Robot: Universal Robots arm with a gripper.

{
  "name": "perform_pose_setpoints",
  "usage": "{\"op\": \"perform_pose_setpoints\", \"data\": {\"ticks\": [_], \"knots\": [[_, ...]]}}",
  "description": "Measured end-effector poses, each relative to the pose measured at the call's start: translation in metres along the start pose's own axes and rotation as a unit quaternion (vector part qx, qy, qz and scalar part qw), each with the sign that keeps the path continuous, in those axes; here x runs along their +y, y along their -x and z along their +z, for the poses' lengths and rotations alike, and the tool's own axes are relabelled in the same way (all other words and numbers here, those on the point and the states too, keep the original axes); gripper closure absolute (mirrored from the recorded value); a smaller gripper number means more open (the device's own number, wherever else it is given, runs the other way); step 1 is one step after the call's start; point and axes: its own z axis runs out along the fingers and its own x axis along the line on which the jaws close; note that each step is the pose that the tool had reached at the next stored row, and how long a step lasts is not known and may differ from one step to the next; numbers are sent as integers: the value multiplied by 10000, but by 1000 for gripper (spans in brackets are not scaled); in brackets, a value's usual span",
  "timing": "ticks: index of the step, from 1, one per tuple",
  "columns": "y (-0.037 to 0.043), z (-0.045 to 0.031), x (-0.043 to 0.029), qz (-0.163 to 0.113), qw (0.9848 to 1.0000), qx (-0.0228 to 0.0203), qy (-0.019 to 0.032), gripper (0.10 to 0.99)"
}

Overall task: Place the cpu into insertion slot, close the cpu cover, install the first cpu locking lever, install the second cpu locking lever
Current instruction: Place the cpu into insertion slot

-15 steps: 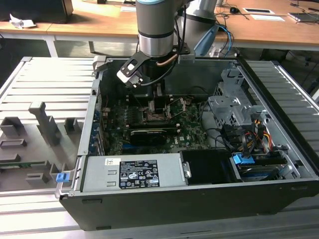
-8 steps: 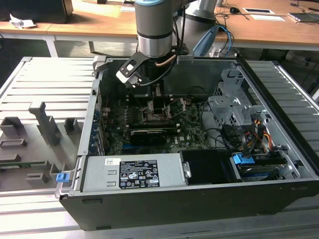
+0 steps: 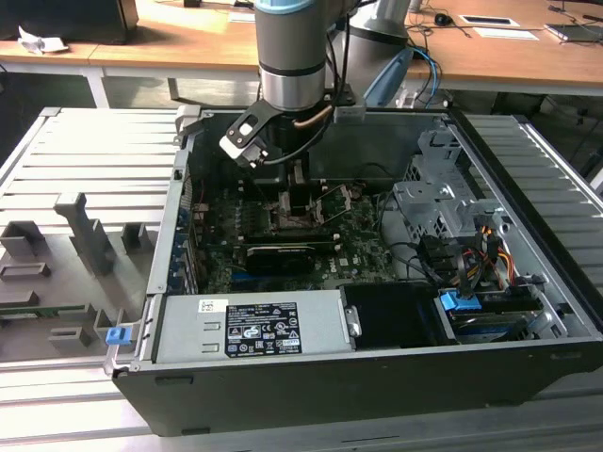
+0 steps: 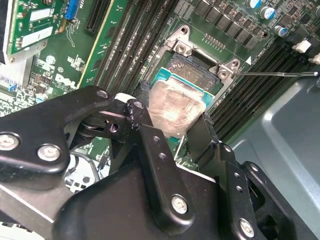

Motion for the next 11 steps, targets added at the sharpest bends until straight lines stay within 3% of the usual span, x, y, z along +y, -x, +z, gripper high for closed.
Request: {"op": "perform_pose_setpoints", "data": {"ticks": [4, 11], "knots": [[-51, 80, -7, -9, 10000, 1, 0, 545], [-73, 194, -19, -11, 10000, 1, -1, 545]]}}
